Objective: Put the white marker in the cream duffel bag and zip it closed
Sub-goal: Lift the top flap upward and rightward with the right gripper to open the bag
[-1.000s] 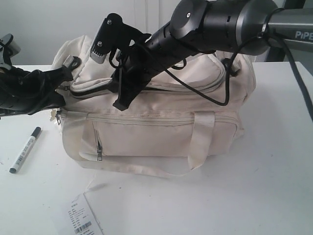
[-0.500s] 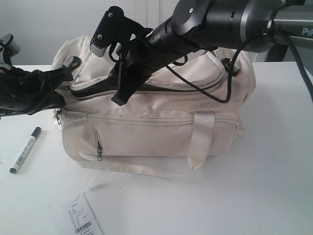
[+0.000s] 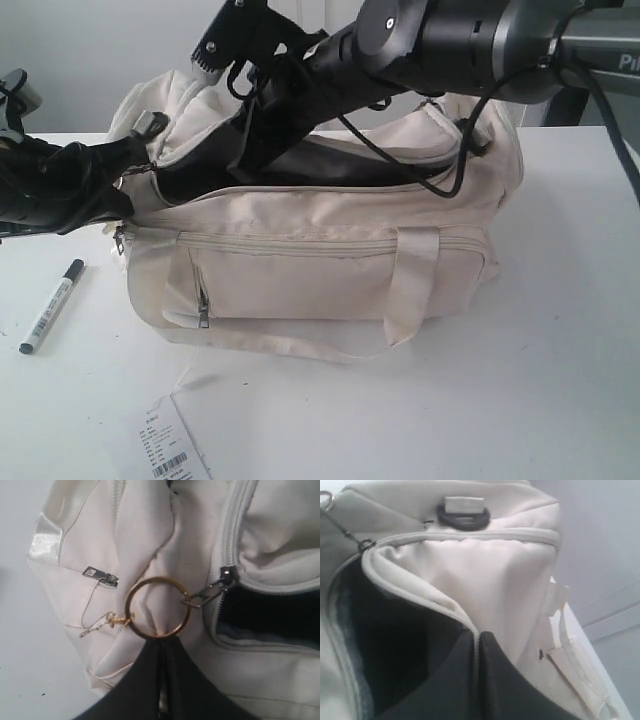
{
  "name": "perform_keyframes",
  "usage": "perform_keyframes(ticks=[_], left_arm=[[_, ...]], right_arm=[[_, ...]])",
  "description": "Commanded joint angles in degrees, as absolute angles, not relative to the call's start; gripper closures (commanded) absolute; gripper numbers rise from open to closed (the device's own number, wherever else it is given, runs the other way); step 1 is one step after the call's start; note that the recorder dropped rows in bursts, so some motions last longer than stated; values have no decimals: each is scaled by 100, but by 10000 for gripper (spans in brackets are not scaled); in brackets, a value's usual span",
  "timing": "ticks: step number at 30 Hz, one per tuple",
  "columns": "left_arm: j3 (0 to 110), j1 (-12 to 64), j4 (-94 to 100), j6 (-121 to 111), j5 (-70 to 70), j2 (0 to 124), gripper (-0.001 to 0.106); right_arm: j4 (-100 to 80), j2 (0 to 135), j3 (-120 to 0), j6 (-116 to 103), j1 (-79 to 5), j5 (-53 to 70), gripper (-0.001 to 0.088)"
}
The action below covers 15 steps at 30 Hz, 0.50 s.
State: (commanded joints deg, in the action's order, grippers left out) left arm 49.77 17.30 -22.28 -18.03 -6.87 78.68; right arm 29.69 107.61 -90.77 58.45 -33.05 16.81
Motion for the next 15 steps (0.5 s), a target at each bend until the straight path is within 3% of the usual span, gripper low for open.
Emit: perform_keyframes(ticks=[15], left_arm=[[4977,1730,-2228,-1803,-676,7868,1053]], right_arm=[[3005,10538,-9077,5610,-3292,258,868]])
